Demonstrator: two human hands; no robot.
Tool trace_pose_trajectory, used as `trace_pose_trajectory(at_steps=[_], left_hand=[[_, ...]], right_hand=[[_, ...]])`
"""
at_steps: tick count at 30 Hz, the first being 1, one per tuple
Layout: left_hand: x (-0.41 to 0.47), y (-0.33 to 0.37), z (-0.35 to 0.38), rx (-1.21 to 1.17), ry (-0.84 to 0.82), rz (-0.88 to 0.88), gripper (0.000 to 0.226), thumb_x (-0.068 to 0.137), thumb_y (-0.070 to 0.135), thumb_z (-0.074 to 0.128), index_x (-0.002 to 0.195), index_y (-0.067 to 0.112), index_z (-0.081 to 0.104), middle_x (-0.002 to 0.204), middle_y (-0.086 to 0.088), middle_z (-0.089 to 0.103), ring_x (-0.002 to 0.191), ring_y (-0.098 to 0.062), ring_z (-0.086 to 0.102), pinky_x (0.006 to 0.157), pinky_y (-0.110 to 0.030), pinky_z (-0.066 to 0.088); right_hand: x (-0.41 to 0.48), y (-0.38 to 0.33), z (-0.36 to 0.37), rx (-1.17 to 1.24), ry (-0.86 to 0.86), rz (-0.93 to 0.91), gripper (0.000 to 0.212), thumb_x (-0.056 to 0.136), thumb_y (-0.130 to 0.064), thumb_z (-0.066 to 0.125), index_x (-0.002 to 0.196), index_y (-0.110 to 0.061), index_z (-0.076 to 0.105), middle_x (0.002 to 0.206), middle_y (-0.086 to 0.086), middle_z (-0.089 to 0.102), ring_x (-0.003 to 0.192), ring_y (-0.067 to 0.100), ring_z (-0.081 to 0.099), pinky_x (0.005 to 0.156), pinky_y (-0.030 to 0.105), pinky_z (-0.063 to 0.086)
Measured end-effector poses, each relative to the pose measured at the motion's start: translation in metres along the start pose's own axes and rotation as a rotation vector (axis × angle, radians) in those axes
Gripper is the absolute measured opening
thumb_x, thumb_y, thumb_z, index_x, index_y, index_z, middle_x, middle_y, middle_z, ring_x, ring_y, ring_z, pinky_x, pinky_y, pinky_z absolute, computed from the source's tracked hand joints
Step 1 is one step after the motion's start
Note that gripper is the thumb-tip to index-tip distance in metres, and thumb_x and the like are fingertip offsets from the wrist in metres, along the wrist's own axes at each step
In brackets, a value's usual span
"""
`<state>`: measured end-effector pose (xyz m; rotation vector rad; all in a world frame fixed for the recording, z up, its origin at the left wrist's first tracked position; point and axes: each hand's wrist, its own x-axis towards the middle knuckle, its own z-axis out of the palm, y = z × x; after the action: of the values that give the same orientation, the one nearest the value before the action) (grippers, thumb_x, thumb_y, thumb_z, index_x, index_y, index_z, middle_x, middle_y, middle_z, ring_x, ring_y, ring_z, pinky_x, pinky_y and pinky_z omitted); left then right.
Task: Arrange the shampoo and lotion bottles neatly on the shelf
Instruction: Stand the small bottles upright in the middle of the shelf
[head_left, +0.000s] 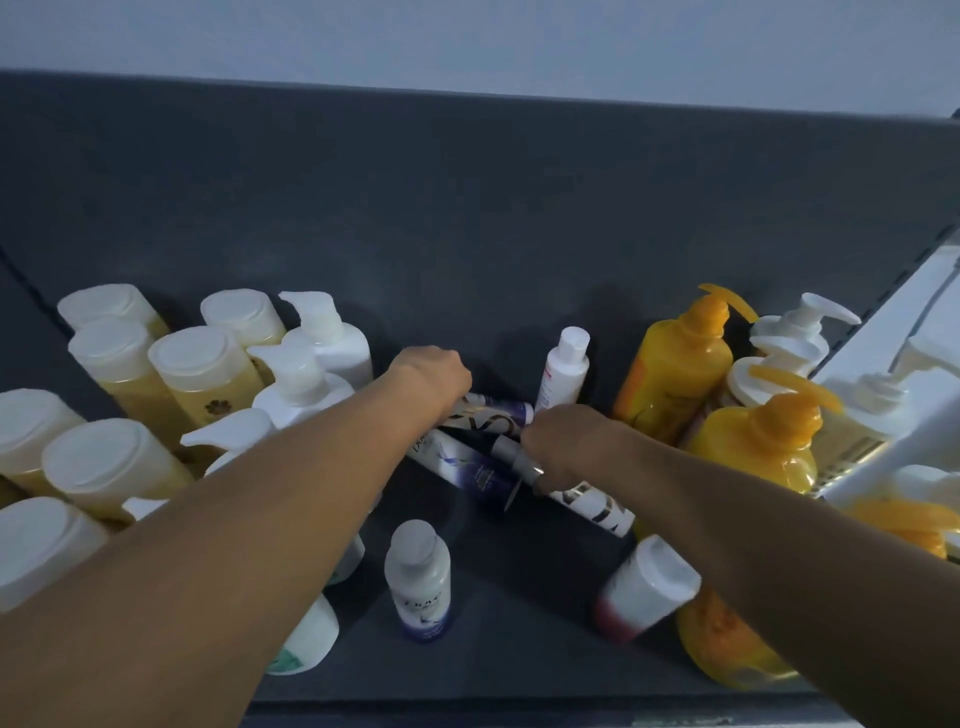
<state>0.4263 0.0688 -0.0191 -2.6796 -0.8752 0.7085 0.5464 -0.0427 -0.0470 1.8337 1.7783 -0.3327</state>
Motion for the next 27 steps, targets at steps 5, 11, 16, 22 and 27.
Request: trace_pose_trajectory(at_steps=[5, 11, 16, 22, 27], left_hand=[[0.011, 0.002, 0.014, -0.005, 0.049, -0.054, 0.043, 0.096, 0.000, 0.054, 0.138, 0.001, 0.047, 0.135, -0.014, 0.057, 0.124, -0.034, 0.058, 0.085, -0.038, 0.049], [0.013, -0.001, 0.033, -0.069, 0.043, -0.086, 0.041, 0.095, 0.002, 0.056, 0.135, 0.001, 0.049, 0.134, -0.016, 0.059, 0.123, -0.035, 0.059, 0.084, -0.040, 0.048], [0.014, 0.002, 0.039, -0.099, -0.041, -0.087, 0.038, 0.097, 0.007, 0.057, 0.135, 0.009, 0.062, 0.138, -0.012, 0.059, 0.126, -0.032, 0.059, 0.095, -0.040, 0.051], [0.010, 0.003, 0.040, -0.102, 0.010, -0.098, 0.036, 0.096, 0.010, 0.058, 0.132, 0.012, 0.064, 0.136, -0.011, 0.061, 0.125, -0.030, 0.060, 0.095, -0.037, 0.050], [0.009, 0.008, 0.037, -0.128, 0.018, -0.082, 0.036, 0.096, 0.015, 0.058, 0.131, 0.012, 0.063, 0.134, -0.010, 0.061, 0.122, -0.029, 0.061, 0.092, -0.036, 0.051]], right_hand=[[0.005, -0.009, 0.005, 0.039, 0.011, -0.038, 0.037, 0.095, -0.030, 0.067, 0.126, -0.011, 0.060, 0.124, 0.010, 0.064, 0.112, 0.029, 0.064, 0.091, 0.041, 0.055], [0.004, -0.008, -0.003, 0.060, 0.018, -0.034, 0.034, 0.092, -0.029, 0.069, 0.121, -0.014, 0.060, 0.122, 0.009, 0.063, 0.109, 0.027, 0.062, 0.089, 0.039, 0.054], [-0.003, -0.005, -0.006, 0.111, 0.072, -0.007, 0.041, 0.087, -0.032, 0.075, 0.120, -0.012, 0.061, 0.121, 0.010, 0.059, 0.098, 0.025, 0.061, 0.084, 0.037, 0.055], [-0.023, -0.003, -0.017, 0.186, 0.191, 0.039, 0.051, 0.077, -0.036, 0.082, 0.115, -0.016, 0.055, 0.099, 0.002, 0.052, 0.084, 0.021, 0.054, 0.067, 0.034, 0.047], [-0.048, 0.008, -0.019, 0.363, 0.331, 0.105, 0.052, 0.071, -0.038, 0.085, 0.106, -0.021, 0.051, 0.088, -0.003, 0.049, 0.082, 0.023, 0.056, 0.055, 0.031, 0.039]])
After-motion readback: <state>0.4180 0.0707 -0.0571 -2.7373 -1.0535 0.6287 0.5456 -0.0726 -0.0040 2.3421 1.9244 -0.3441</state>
